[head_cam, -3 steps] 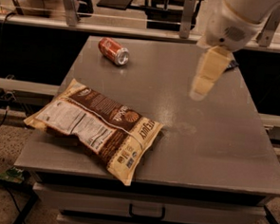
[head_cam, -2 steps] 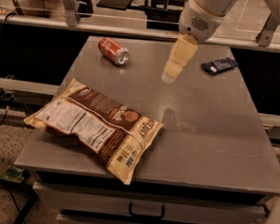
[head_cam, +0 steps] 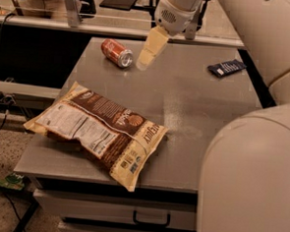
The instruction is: Move coke can near brown chip bag
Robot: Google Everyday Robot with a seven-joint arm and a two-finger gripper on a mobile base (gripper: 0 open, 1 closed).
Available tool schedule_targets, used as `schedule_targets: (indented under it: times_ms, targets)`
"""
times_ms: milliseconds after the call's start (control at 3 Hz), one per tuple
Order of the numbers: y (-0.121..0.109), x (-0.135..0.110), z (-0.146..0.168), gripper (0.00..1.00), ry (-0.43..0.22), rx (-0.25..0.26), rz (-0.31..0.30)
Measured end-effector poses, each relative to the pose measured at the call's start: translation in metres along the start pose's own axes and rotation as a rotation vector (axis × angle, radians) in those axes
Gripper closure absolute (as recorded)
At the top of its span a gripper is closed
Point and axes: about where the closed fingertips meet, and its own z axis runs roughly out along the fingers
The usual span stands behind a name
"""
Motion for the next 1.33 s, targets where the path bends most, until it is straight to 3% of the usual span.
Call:
schedule_targets:
  times_ms: [667,1000,1333]
  targets:
    - [-0.018,-0.051,0.038,0.0,0.073,0.098,0.169]
    - [-0.025,-0.084,0.07,0.0,0.112,0.113,0.218]
    - [-0.028,-0.106,0.092,0.0,0.121,0.105,0.229]
